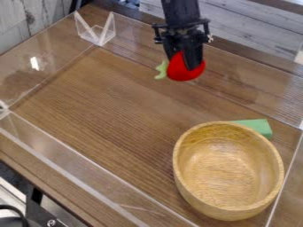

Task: Move the red object to the right side of the table

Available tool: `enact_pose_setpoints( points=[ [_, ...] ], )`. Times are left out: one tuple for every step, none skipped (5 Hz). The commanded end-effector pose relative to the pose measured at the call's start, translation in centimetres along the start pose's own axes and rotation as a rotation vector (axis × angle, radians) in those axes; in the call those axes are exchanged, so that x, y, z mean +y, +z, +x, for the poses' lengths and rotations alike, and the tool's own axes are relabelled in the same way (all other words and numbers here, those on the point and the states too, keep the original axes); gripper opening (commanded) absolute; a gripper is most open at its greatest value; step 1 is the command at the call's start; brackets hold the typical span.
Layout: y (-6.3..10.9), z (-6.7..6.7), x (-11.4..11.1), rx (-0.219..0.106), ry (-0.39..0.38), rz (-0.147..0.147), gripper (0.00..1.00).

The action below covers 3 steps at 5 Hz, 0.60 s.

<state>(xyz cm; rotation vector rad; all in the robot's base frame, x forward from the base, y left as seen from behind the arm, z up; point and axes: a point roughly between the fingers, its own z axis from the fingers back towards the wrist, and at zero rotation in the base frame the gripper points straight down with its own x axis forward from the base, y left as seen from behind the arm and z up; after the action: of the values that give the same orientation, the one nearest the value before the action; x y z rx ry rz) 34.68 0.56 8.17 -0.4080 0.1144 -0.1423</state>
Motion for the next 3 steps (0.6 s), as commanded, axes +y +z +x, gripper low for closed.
enact_pose_setpoints(
  points=[
    [0.3,1.2,-1.9,-0.056,-0.01,0.025,0.0],
    [-1.5,1.9,-3.2,-0.052,-0.001,0.036,0.0],
    [-2.0,2.4,-3.3,-0.03,-0.037,0.05,0.0]
  ],
)
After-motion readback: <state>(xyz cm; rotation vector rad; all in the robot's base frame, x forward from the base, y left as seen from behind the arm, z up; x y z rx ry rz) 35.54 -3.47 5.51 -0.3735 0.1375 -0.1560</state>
